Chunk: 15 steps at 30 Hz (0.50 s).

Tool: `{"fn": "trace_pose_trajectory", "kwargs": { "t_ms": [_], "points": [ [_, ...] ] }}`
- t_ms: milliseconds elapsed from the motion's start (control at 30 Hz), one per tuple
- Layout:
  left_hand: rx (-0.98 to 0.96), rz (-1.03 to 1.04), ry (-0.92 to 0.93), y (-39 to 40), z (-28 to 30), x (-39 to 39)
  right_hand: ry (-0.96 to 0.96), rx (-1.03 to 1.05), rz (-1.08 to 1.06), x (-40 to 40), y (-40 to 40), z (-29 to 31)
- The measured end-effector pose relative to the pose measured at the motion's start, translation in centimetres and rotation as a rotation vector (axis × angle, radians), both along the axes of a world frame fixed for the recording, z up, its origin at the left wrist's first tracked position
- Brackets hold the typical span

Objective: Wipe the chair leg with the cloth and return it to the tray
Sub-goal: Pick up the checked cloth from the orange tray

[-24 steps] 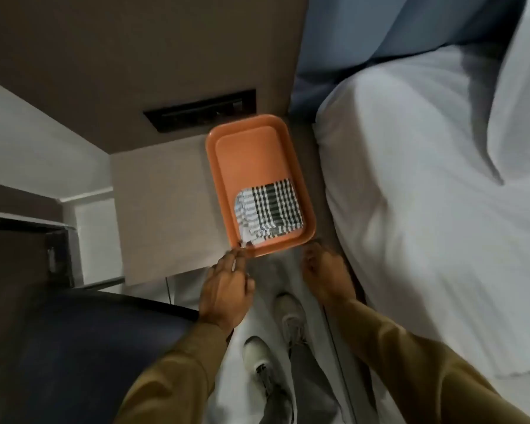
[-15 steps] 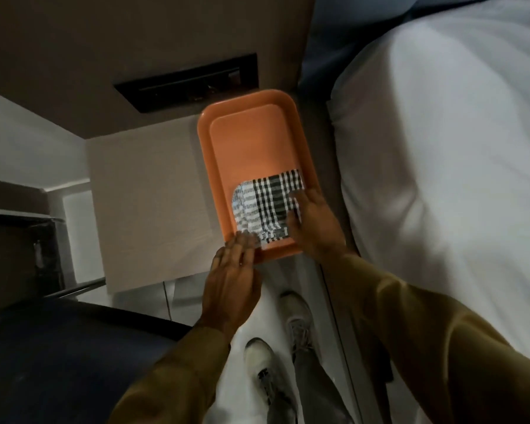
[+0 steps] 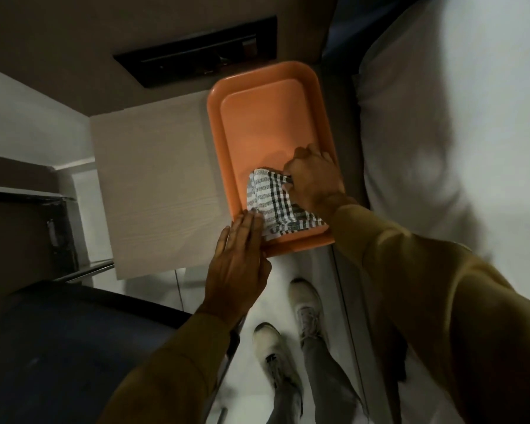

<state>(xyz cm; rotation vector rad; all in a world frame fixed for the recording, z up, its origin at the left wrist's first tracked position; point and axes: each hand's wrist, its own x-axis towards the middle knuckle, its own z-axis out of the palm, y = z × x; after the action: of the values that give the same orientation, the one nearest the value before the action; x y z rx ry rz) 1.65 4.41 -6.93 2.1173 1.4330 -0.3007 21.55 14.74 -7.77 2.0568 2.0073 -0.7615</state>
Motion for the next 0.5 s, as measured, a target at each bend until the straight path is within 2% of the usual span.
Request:
{"fn": "trace_pose_trajectory", "kwargs": {
  "t_ms": [100,167,233,367,500],
  "points": [
    [0.027,-0.012,0.014,-0.2,1.6,-0.7,0.118,-0.082,0.035,0.6,-0.3,1.8],
    [0.034,-0.024,0.036,-0.4,2.7,-1.4,0.248,-0.179,0.001,0.8,-1.0,3.0],
    [0.040,-0.036,0.065,-0.7,3.9,-2.4,0.300,-0.214,-0.019,0.8,-2.1,4.1],
    [0.069,-0.064,0.086,-2.9,6.6,-4.7,0.365,-0.127,-0.131,0.1,-5.8,6.0],
    [0.101,-0.094,0.083,-6.5,8.8,-7.7,0.587,0.101,-0.369,-1.7,-11.7,9.1]
  ]
}}
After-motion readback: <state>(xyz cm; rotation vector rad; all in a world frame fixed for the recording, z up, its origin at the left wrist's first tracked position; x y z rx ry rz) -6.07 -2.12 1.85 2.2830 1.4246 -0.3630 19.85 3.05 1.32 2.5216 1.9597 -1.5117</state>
